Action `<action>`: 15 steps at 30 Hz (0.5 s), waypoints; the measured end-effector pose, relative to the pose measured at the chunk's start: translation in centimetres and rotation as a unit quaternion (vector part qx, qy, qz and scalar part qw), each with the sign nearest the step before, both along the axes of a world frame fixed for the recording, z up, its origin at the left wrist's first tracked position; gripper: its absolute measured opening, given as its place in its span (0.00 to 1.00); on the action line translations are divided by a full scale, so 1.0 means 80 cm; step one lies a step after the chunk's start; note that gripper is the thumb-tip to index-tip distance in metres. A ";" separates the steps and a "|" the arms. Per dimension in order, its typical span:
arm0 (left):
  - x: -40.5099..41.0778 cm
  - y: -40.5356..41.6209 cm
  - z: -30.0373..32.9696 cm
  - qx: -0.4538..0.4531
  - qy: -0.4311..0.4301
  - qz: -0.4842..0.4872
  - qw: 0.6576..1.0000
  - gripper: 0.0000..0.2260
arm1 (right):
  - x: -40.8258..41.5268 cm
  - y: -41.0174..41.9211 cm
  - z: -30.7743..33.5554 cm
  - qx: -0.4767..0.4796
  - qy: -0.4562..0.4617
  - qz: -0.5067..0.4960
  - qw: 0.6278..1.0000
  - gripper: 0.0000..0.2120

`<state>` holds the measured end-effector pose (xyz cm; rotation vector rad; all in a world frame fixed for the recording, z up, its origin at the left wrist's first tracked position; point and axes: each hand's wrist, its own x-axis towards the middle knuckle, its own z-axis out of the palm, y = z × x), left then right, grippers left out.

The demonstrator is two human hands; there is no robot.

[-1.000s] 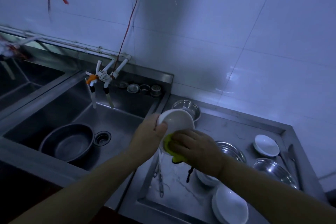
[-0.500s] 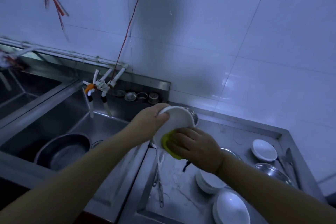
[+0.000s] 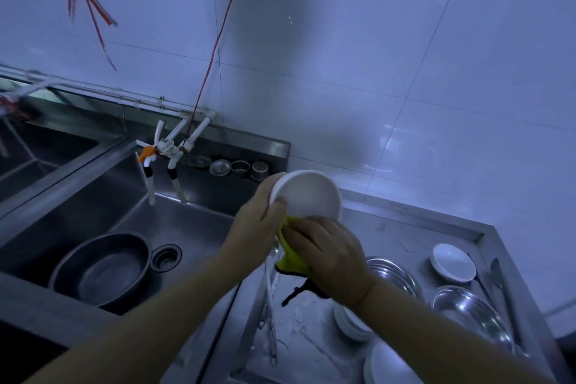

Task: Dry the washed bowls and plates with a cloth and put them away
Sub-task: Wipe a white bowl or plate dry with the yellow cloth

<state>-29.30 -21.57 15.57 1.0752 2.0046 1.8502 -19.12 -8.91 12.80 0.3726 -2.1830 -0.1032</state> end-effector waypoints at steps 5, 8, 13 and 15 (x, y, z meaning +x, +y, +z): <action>-0.033 -0.004 0.029 -0.203 0.066 -0.111 0.971 0.17 | 0.001 0.050 0.020 0.192 -0.054 0.090 0.976 0.07; -0.034 0.004 0.023 -0.118 -0.003 -0.079 0.990 0.15 | -0.004 0.040 0.021 0.153 -0.026 0.035 0.987 0.05; 0.006 0.022 -0.014 0.071 -0.099 -0.014 0.992 0.14 | -0.015 -0.002 0.014 -0.063 0.027 -0.045 0.997 0.12; 0.003 0.023 -0.009 0.064 -0.076 -0.008 0.995 0.15 | -0.019 -0.009 0.007 -0.076 0.026 -0.043 0.996 0.11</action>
